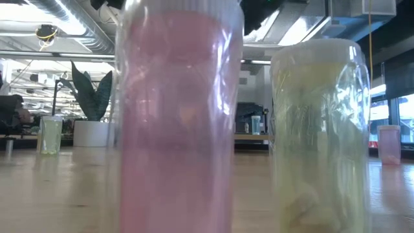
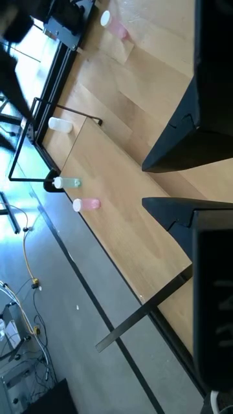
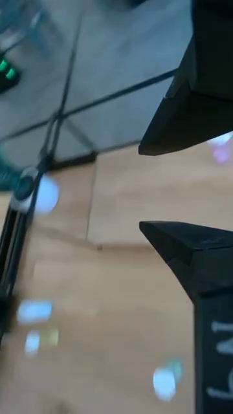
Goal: Pick and place medicine bottles onto shelf by color
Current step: Put the center white pill bottle on the shelf
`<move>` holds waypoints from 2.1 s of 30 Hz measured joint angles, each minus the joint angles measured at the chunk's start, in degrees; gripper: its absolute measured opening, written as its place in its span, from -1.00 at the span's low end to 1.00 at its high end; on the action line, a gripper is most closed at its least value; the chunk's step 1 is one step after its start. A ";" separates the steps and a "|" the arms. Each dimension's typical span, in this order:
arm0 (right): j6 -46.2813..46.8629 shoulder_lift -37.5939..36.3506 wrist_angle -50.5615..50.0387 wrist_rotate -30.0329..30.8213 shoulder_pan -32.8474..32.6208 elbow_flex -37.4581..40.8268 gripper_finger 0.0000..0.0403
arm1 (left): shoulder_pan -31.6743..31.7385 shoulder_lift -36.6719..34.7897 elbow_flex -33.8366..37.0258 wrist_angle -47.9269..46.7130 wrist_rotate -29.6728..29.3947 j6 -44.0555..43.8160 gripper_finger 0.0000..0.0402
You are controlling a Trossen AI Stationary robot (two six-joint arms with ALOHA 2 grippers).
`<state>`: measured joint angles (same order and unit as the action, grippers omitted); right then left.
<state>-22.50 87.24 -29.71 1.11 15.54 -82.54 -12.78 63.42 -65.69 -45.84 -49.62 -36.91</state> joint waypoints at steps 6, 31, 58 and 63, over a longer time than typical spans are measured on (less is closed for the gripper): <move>-2.47 0.28 -0.02 -6.84 -3.29 0.02 -0.11 | 0.02 0.00 0.00 0.00 0.01 0.00 -0.67; -3.07 0.37 -3.02 -8.78 -5.67 0.07 -0.11 | -6.03 -3.52 -0.15 -5.64 28.23 20.46 -0.67; -3.13 0.37 -4.44 -14.28 -5.54 0.07 -0.11 | -9.53 -3.56 -0.15 -36.16 35.62 -0.09 -0.67; -3.12 0.37 -4.42 -14.27 -5.54 0.07 -0.11 | -9.53 -3.56 -0.15 -36.06 35.60 -0.10 -0.67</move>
<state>-25.62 87.61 -34.14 -13.17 10.00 -82.48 -22.31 59.86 -65.84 -81.91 -14.02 -37.00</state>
